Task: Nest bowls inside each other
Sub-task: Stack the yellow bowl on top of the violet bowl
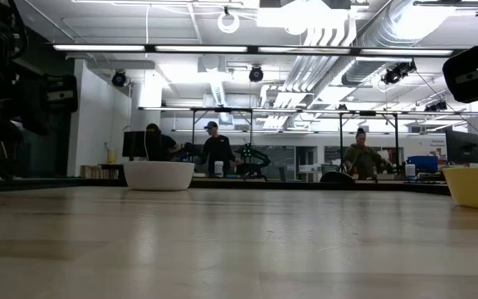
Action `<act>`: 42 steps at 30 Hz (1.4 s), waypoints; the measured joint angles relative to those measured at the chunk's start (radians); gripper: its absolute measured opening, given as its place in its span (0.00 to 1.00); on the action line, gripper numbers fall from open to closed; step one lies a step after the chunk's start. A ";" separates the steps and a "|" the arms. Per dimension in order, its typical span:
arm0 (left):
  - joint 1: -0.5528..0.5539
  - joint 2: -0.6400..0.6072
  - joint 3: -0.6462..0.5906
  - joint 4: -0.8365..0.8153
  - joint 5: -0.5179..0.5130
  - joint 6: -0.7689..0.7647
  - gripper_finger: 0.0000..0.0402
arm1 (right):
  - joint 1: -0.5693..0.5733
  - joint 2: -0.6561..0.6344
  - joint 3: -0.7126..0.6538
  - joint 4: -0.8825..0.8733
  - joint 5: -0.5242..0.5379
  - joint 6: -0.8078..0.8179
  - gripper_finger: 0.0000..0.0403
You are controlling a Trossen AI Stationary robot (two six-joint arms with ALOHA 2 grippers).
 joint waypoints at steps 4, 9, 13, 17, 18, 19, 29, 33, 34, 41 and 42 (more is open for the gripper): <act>0.000 0.000 0.000 0.000 0.000 0.000 0.26 | 0.000 0.000 0.000 0.045 0.030 -0.036 0.19; 0.000 0.000 0.000 0.000 0.000 0.000 0.26 | 0.000 0.000 0.000 0.267 0.271 -0.036 0.19; 0.000 0.000 0.000 0.000 0.000 0.000 0.26 | 0.000 0.000 0.003 0.420 0.462 -0.100 0.19; 0.000 0.000 0.000 0.000 0.000 0.000 0.26 | 0.000 0.001 0.035 0.417 0.489 -0.230 0.19; 0.000 0.000 0.000 0.000 0.000 0.000 0.26 | 0.000 0.000 0.045 0.422 0.490 -0.251 0.19; 0.000 0.000 0.000 0.000 0.000 0.000 0.26 | 0.000 0.002 0.053 0.418 0.501 -0.261 0.19; 0.000 0.000 0.000 0.000 0.000 0.000 0.26 | 0.000 0.067 0.245 -0.060 0.718 -0.080 0.19; 0.000 0.000 0.000 0.000 -0.001 0.000 0.26 | -0.001 0.101 0.309 -0.199 0.634 0.013 0.19; 0.000 0.000 0.000 0.000 0.000 0.000 0.26 | -0.001 0.110 0.324 -0.222 0.594 0.026 0.19; 0.000 0.000 0.000 0.000 -0.001 0.000 0.26 | 0.000 0.187 0.371 -0.149 0.400 0.079 0.19; 0.000 0.000 0.000 0.000 0.000 0.000 0.26 | 0.000 0.194 0.371 -0.122 0.399 0.094 0.19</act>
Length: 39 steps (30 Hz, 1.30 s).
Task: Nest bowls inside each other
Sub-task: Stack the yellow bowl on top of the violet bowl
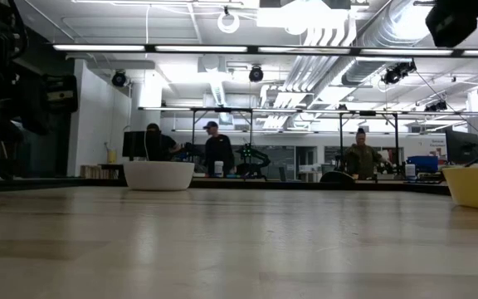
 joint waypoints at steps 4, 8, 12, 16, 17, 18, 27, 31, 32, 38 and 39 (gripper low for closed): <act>0.000 0.000 0.000 0.000 0.000 0.000 0.26 | 0.000 0.008 0.000 0.060 -0.002 -0.026 0.19; 0.000 0.000 0.000 0.000 0.000 0.000 0.26 | 0.000 0.004 0.000 0.056 -0.001 -0.043 0.19; 0.000 0.000 0.000 0.000 0.000 0.000 0.26 | 0.000 0.004 0.000 -0.021 -0.001 -0.041 0.19; 0.000 0.000 0.000 0.000 0.000 0.000 0.26 | 0.000 0.004 0.000 -0.158 -0.003 0.050 0.19; 0.000 0.000 0.000 0.000 0.000 0.000 0.26 | 0.000 0.005 0.000 -0.195 -0.003 0.080 0.19; 0.000 0.000 0.000 0.000 0.000 0.000 0.26 | 0.000 0.005 0.000 -0.223 -0.010 0.112 0.19; 0.000 0.000 0.000 0.000 0.000 0.000 0.26 | 0.000 -0.019 0.000 -0.228 -0.170 0.194 0.19; 0.000 0.000 0.000 0.000 0.000 0.000 0.26 | 0.000 -0.037 0.000 -0.241 -0.219 0.165 0.19; 0.000 0.000 0.000 0.000 0.000 0.000 0.26 | 0.000 -0.039 0.000 -0.243 -0.218 0.156 0.19; 0.000 0.000 0.000 0.000 0.000 0.000 0.26 | -0.001 -0.042 0.000 -0.339 -0.128 0.207 0.19; 0.000 0.000 0.000 0.000 0.000 0.000 0.26 | -0.001 -0.042 0.000 -0.366 -0.116 0.224 0.19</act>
